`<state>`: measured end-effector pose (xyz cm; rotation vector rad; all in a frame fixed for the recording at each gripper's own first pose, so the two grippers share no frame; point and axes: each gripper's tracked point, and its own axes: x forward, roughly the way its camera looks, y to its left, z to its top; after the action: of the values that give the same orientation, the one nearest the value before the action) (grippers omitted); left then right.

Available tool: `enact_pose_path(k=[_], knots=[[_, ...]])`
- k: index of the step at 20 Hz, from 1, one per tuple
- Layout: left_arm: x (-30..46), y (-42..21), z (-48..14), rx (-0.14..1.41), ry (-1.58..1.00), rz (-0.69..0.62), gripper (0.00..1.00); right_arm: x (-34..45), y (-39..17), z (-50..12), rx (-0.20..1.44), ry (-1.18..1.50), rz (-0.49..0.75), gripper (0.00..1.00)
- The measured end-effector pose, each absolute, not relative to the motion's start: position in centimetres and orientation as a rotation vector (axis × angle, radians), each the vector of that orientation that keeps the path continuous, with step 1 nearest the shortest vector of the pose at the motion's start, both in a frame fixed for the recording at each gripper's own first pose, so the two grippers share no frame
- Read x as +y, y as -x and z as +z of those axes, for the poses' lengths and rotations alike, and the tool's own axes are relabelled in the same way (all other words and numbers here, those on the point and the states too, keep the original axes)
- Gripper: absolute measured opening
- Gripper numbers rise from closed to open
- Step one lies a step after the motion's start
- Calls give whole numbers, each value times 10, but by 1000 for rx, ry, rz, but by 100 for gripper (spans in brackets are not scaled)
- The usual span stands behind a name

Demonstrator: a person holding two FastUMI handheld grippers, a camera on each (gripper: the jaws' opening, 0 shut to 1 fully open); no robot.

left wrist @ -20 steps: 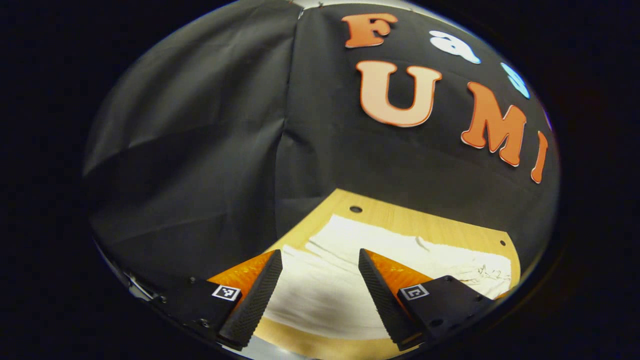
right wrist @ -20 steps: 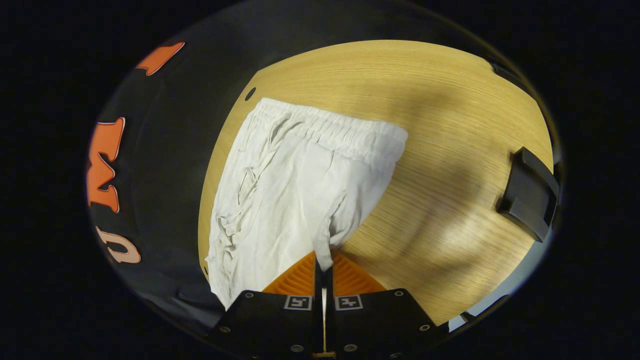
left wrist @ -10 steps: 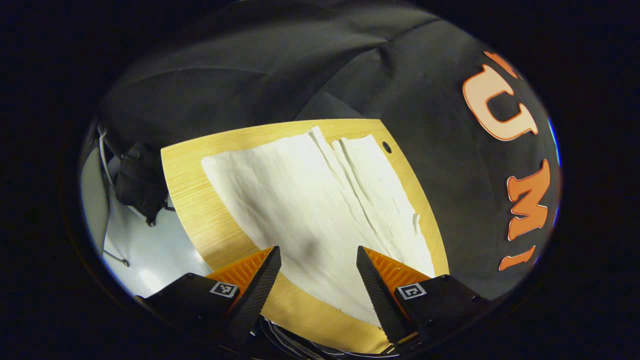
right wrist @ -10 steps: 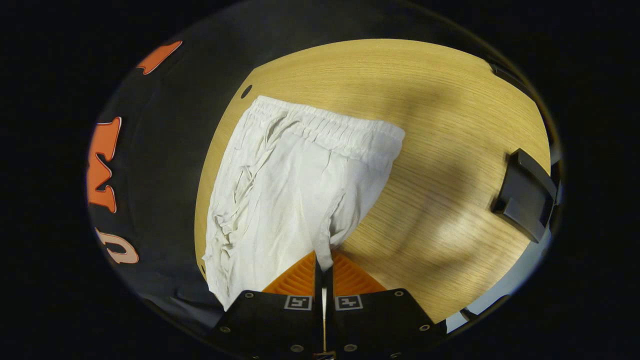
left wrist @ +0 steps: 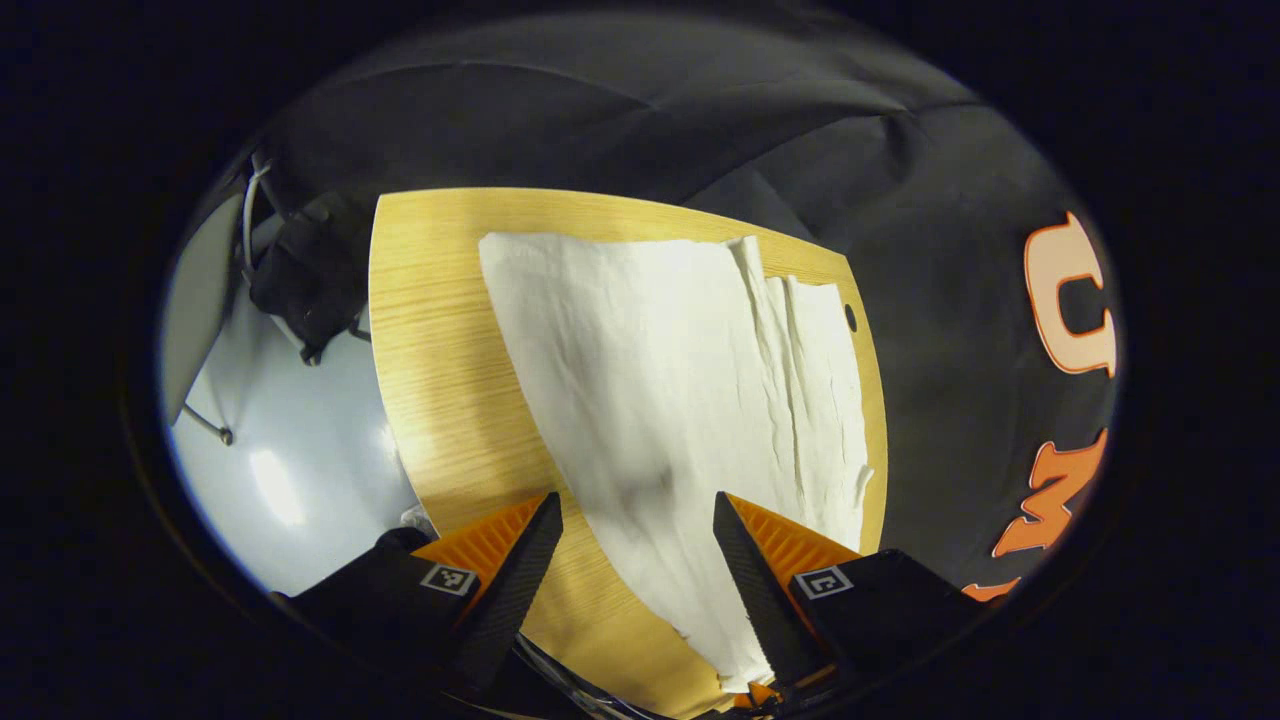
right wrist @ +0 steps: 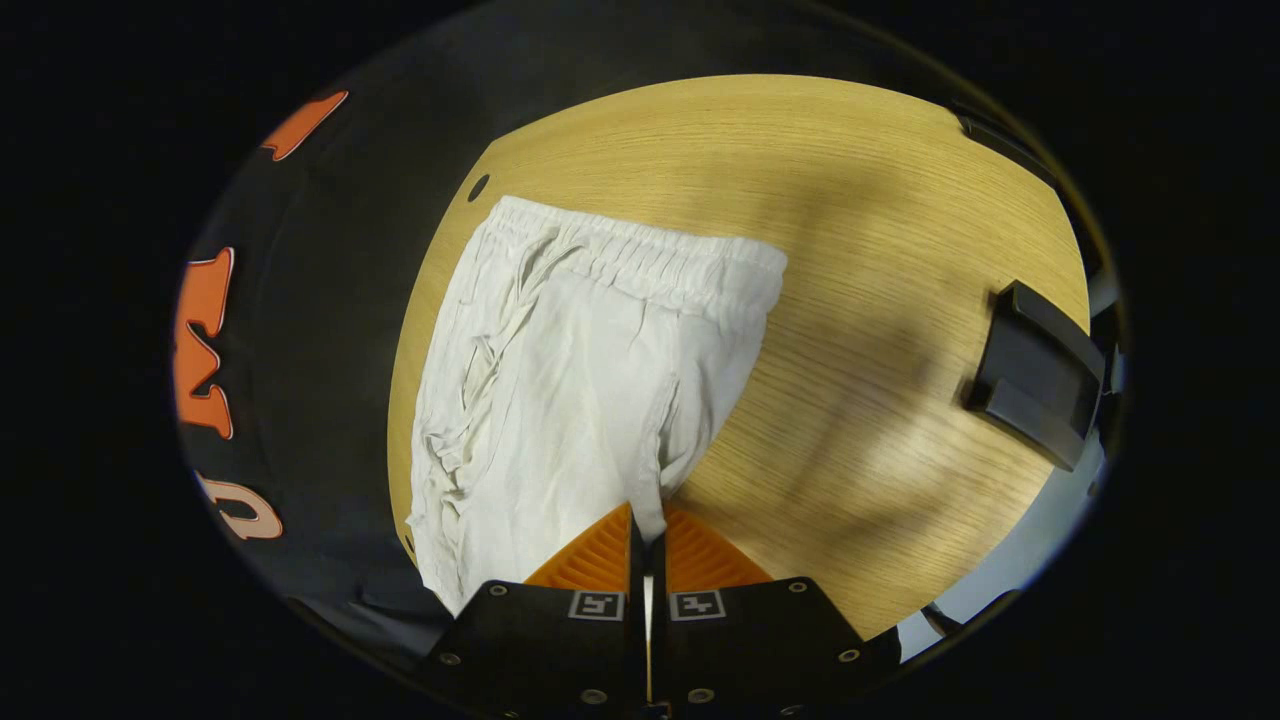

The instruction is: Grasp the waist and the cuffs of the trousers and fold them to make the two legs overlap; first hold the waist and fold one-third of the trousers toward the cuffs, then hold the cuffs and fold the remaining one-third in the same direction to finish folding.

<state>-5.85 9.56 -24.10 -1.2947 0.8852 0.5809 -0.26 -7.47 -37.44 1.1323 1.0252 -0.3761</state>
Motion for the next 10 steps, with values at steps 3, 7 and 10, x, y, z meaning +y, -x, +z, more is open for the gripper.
enact_pose_path(k=[3, 7, 10], knots=[[98, 54, -242, 871, 1324, 588, 98, -75, 2, -375, 1029, -1129, -379, 2], [102, 46, -244, 873, 1308, 573, 100, -75, 1, -374, 1034, -1122, -381, 2], [104, 45, -251, 881, 1284, 570, 85, -75, 2, -373, 1031, -1130, -385, 2]])
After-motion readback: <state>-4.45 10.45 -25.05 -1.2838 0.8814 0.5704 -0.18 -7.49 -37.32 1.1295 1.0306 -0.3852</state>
